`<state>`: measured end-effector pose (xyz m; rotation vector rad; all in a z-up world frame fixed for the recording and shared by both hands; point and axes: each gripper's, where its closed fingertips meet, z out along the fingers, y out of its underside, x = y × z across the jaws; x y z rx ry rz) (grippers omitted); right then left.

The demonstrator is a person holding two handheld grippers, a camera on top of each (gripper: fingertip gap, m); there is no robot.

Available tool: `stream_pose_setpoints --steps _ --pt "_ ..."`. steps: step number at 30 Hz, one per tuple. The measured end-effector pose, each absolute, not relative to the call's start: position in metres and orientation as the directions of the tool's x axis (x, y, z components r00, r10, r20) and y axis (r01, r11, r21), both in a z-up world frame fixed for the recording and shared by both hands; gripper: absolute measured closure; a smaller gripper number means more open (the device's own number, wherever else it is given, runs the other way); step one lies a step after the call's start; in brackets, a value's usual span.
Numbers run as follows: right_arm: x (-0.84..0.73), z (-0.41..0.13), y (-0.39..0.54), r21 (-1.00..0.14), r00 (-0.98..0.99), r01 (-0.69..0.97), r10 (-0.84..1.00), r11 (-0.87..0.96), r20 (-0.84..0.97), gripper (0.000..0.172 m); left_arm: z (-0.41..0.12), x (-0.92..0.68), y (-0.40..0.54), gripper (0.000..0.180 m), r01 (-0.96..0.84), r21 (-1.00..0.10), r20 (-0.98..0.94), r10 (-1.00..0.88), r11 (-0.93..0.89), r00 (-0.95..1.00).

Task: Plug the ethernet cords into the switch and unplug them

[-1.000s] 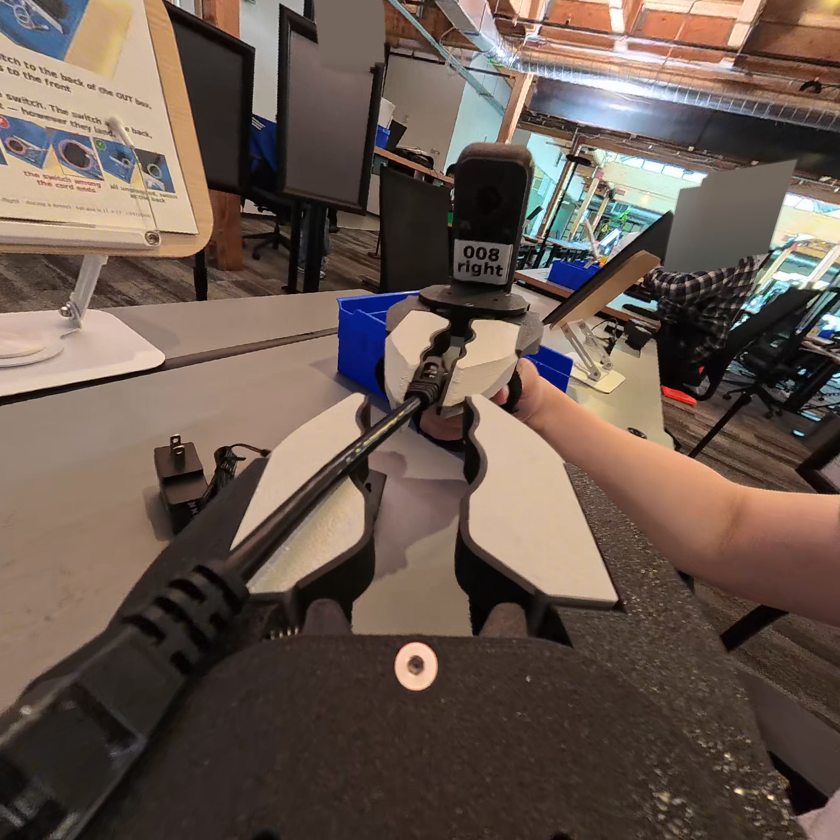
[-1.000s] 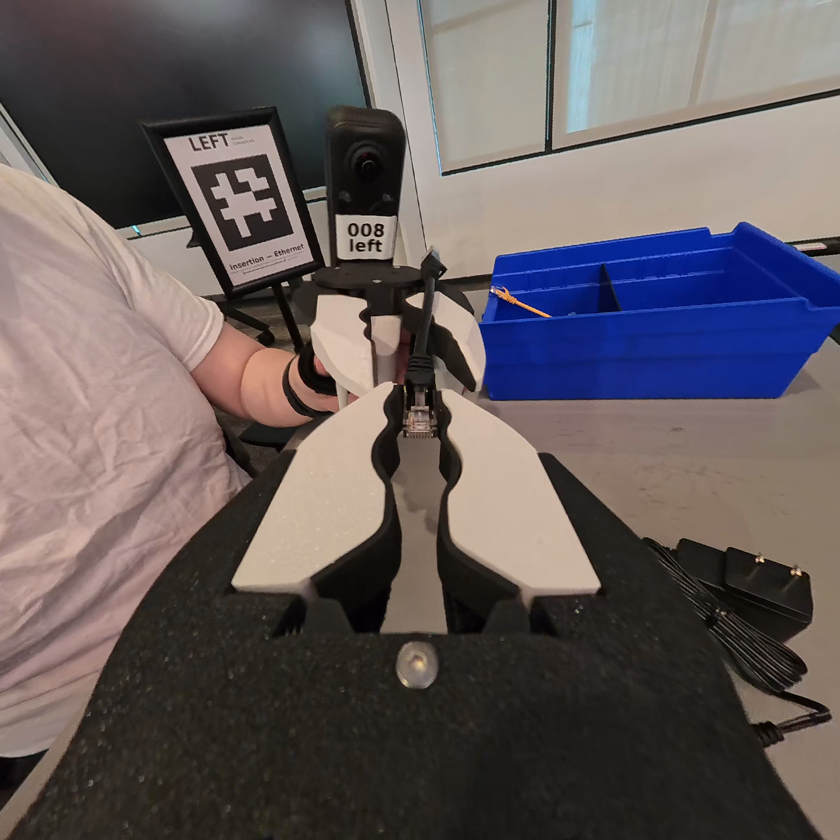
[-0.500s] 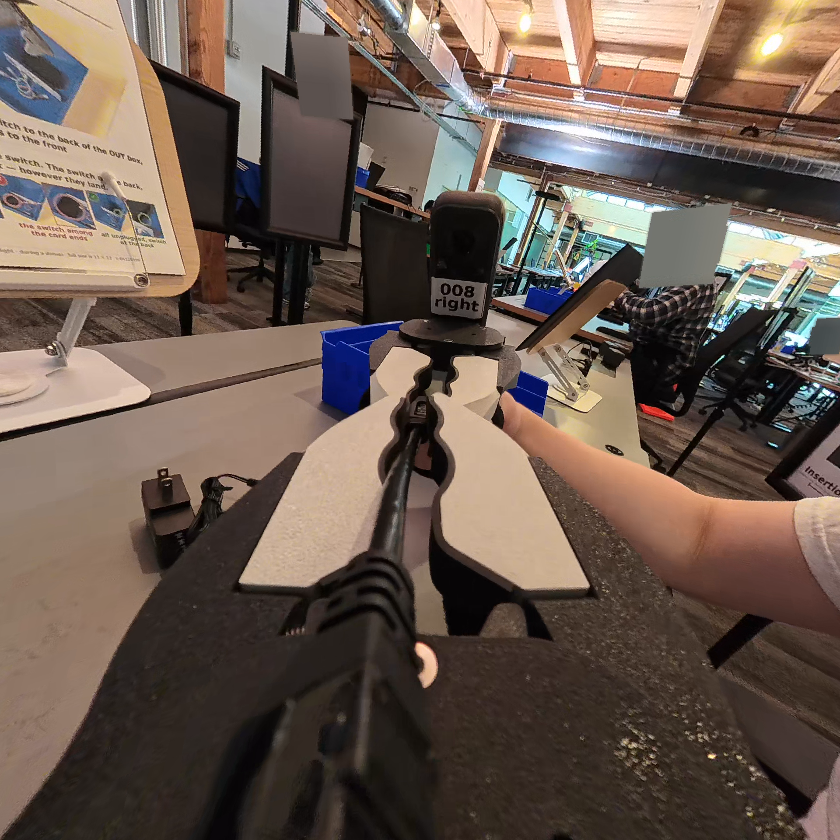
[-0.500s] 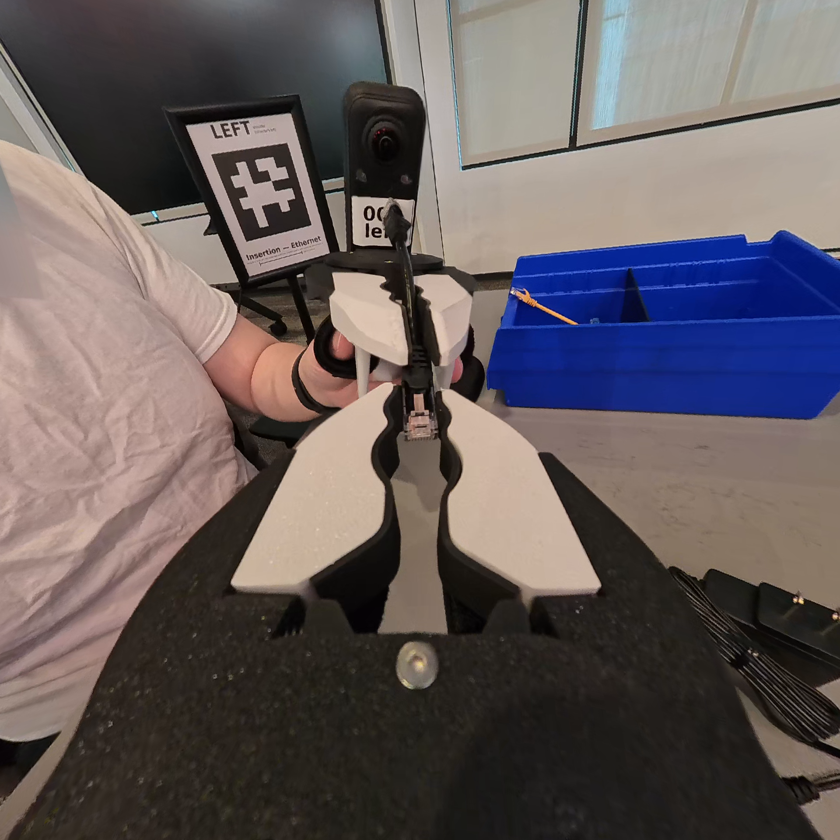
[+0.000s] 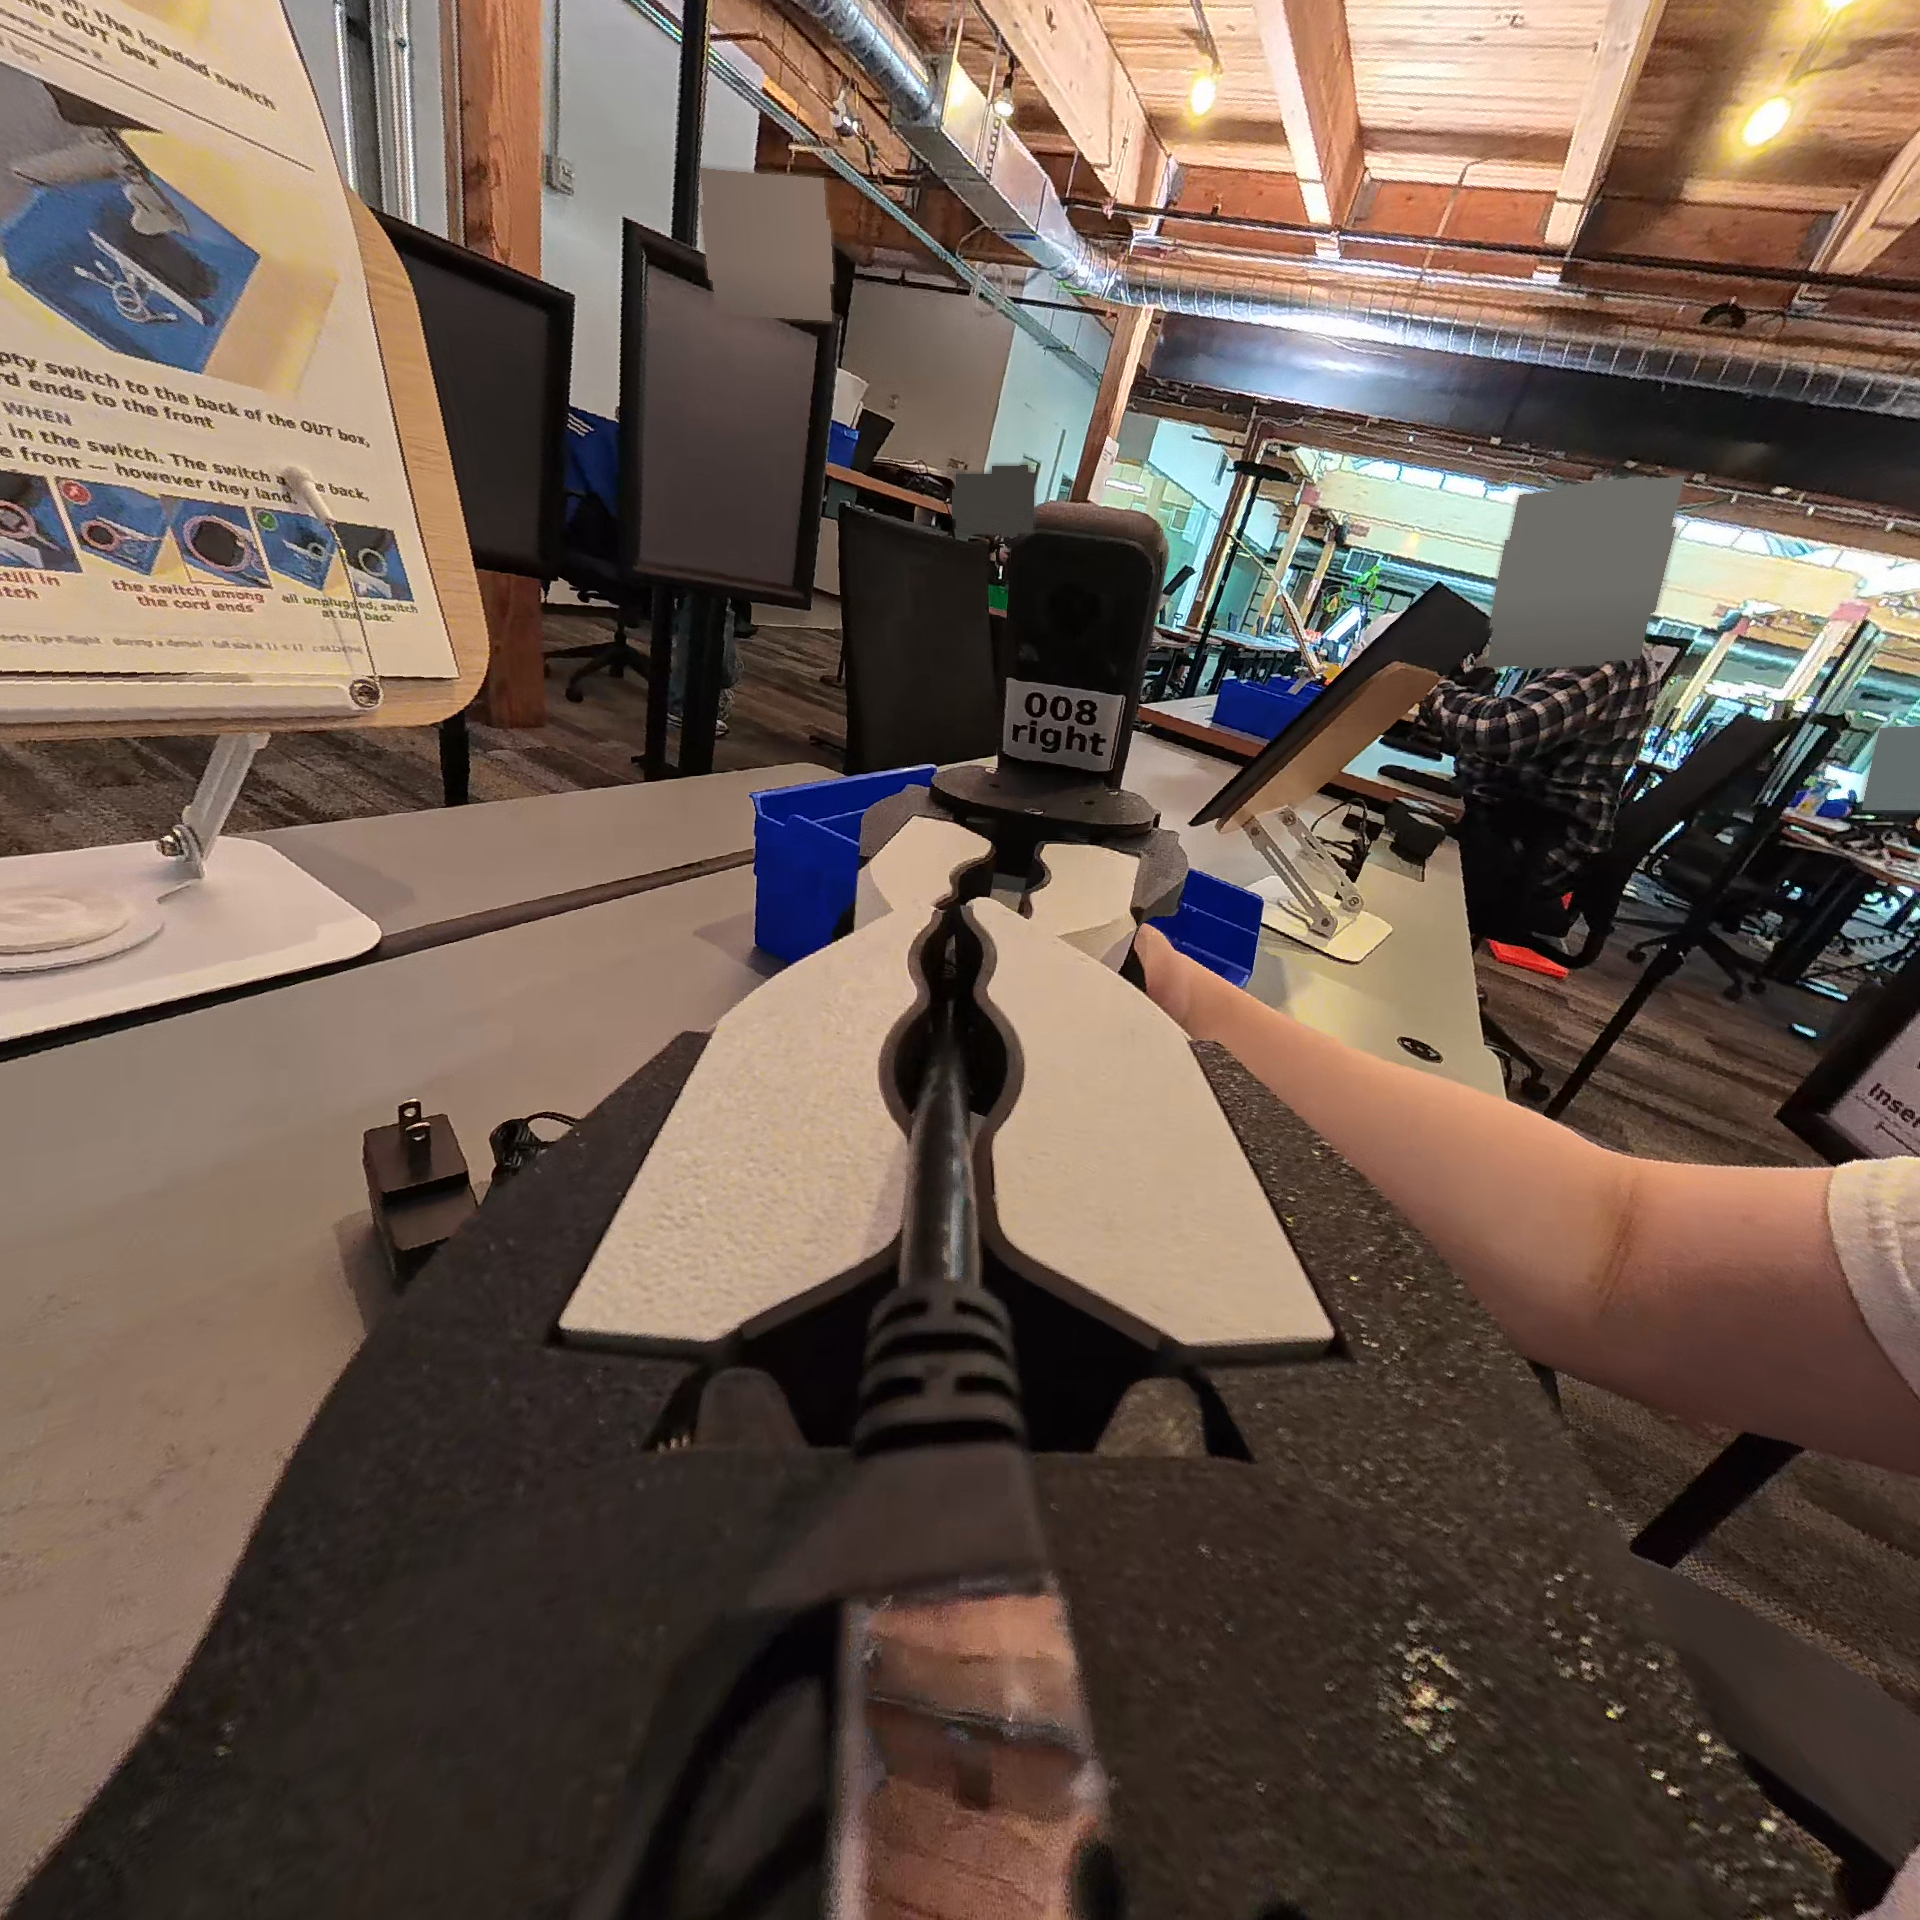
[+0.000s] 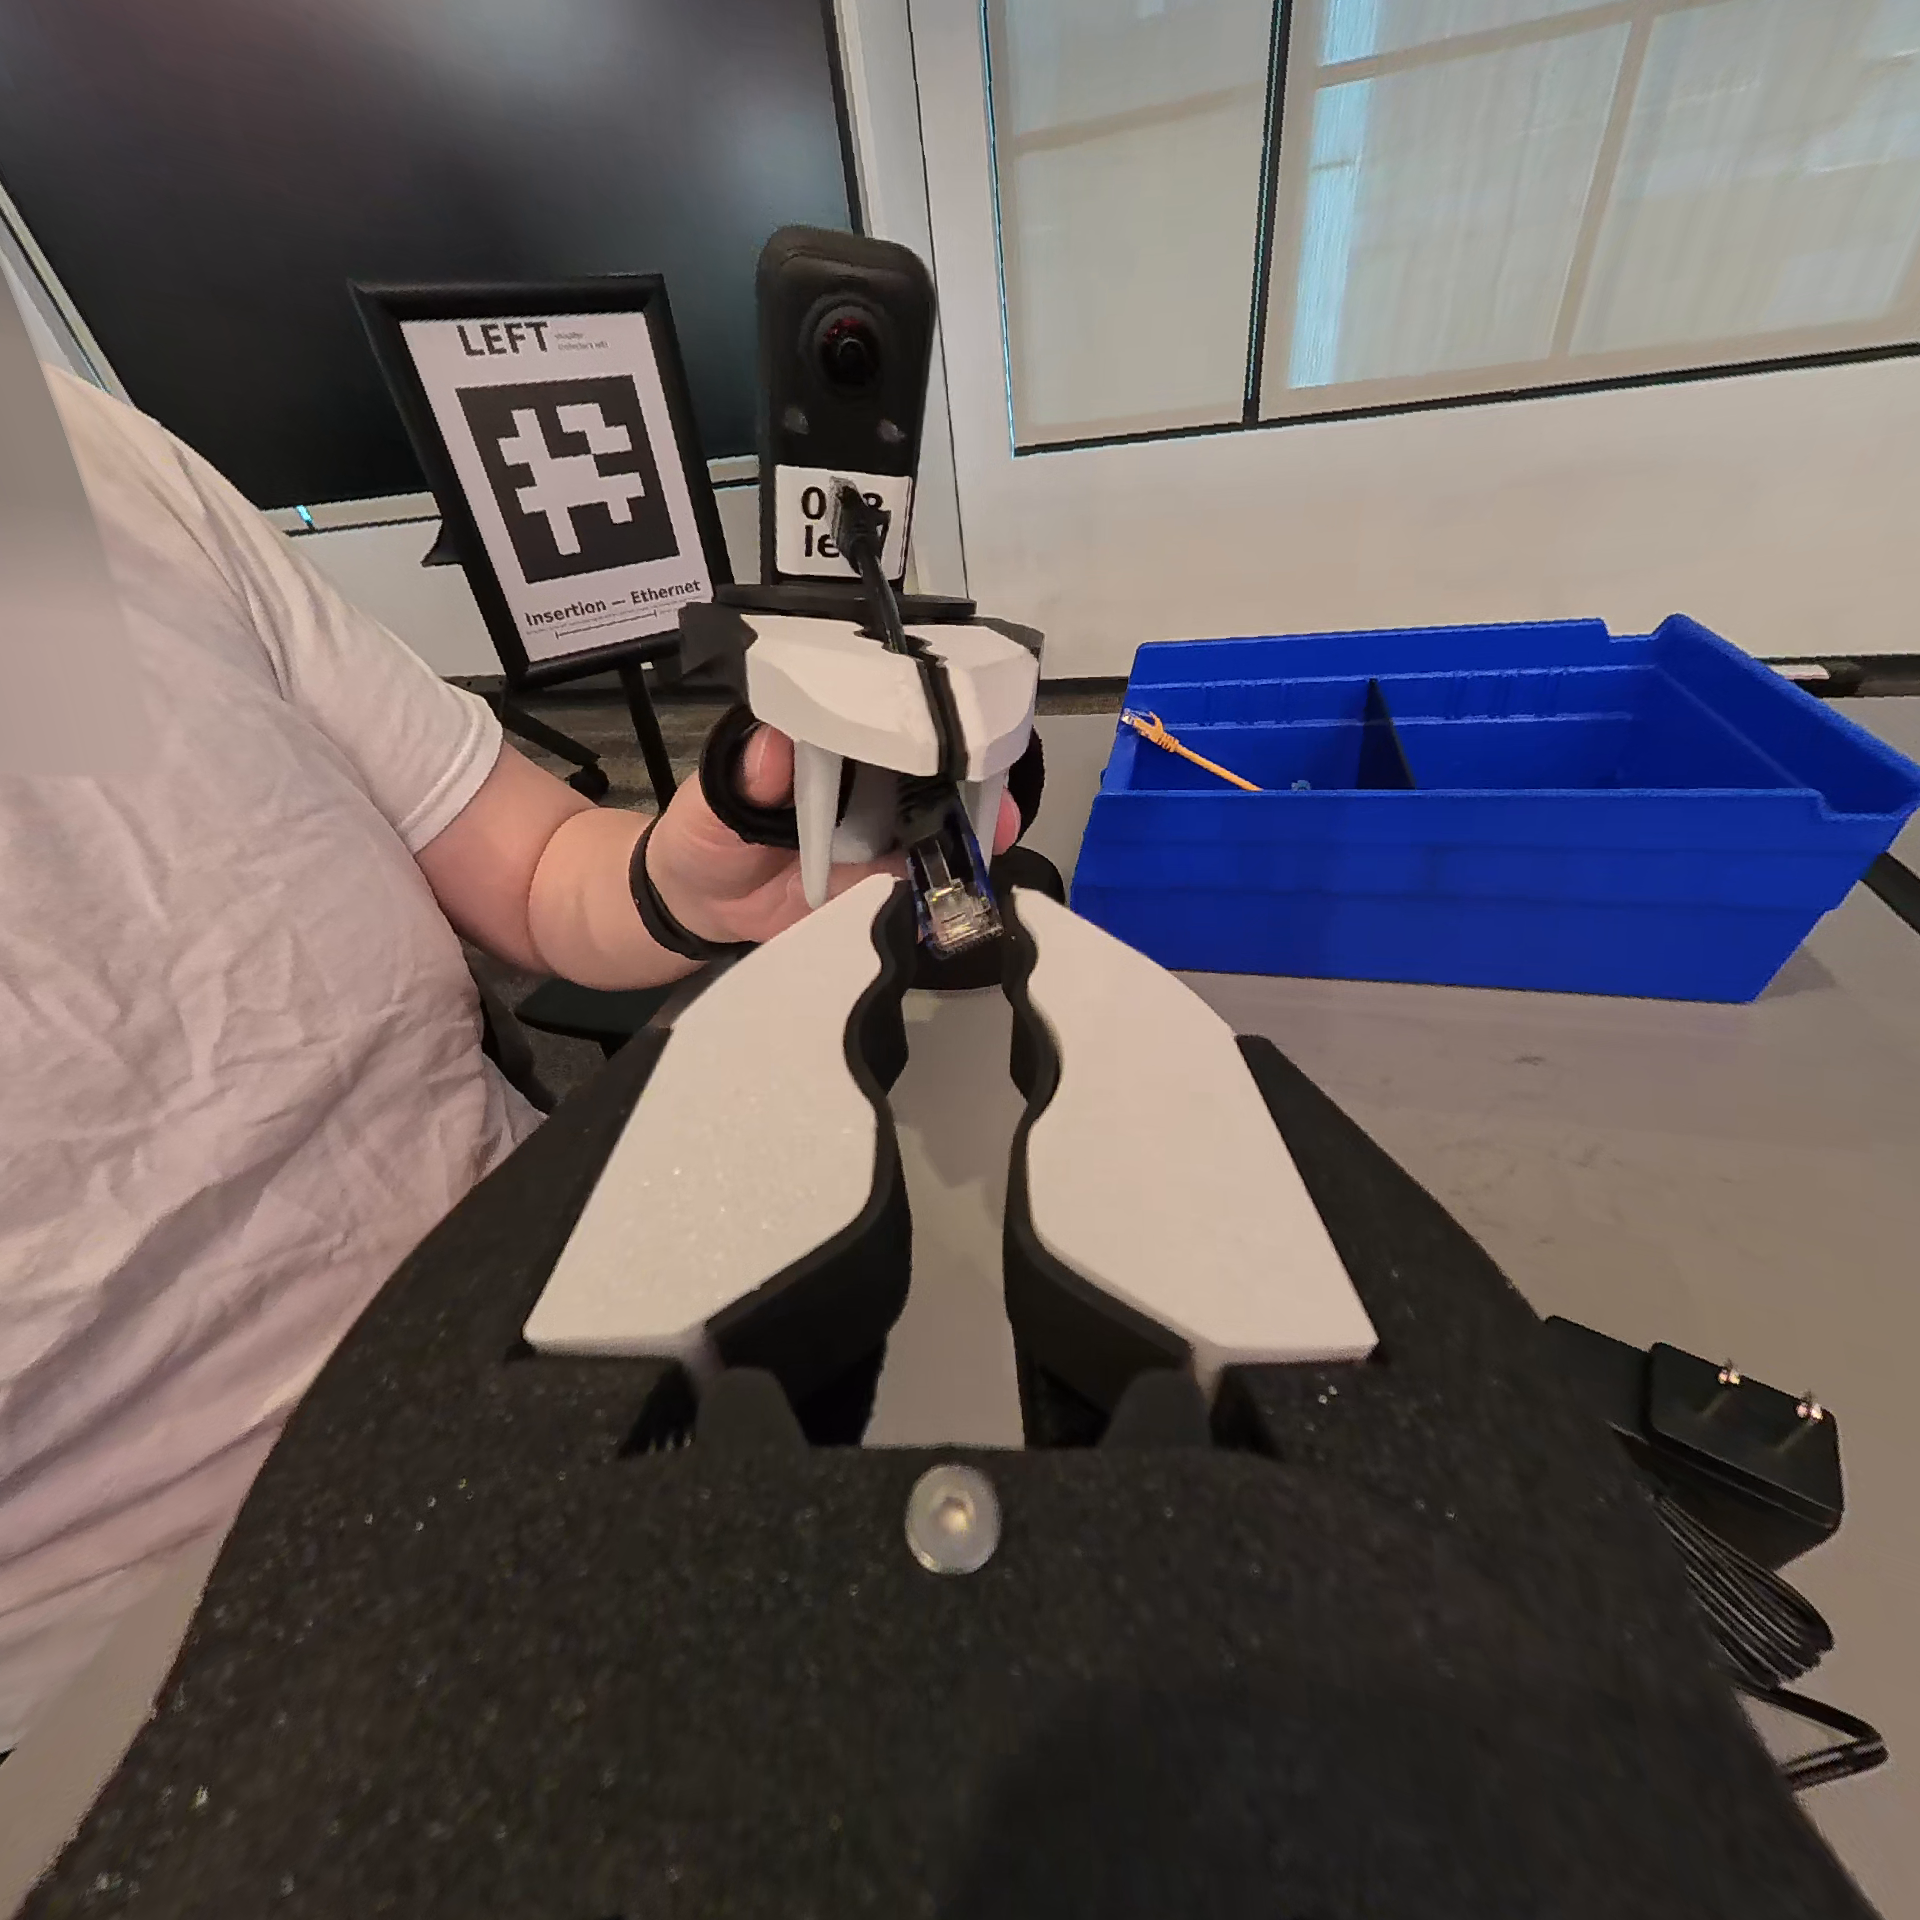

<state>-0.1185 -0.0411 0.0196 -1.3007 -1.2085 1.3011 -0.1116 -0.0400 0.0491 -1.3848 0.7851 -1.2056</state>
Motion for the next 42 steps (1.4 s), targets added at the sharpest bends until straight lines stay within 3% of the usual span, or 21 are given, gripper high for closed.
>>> stream_pose_setpoints --steps 13,31,42 --pt "-0.118 0.025 -0.046 -0.996 -0.041 0.042 0.996 -0.074 -0.075 0.158 0.053 -0.112 -0.044 0.178 0.178 -0.956 0.27 -0.94 -0.234 0.21" --pt "-0.116 0.029 -0.048 -0.992 -0.051 0.066 0.992 -0.111 -0.114 0.159 0.046 -0.114 -0.047 0.153 0.085 -0.98 0.192 -0.957 -0.177 0.219" --pt "-0.115 0.024 -0.053 -0.984 -0.071 0.123 0.988 -0.127 -0.137 0.159 0.036 -0.106 -0.053 0.168 0.007 -0.991 0.129 -0.973 -0.13 0.19"
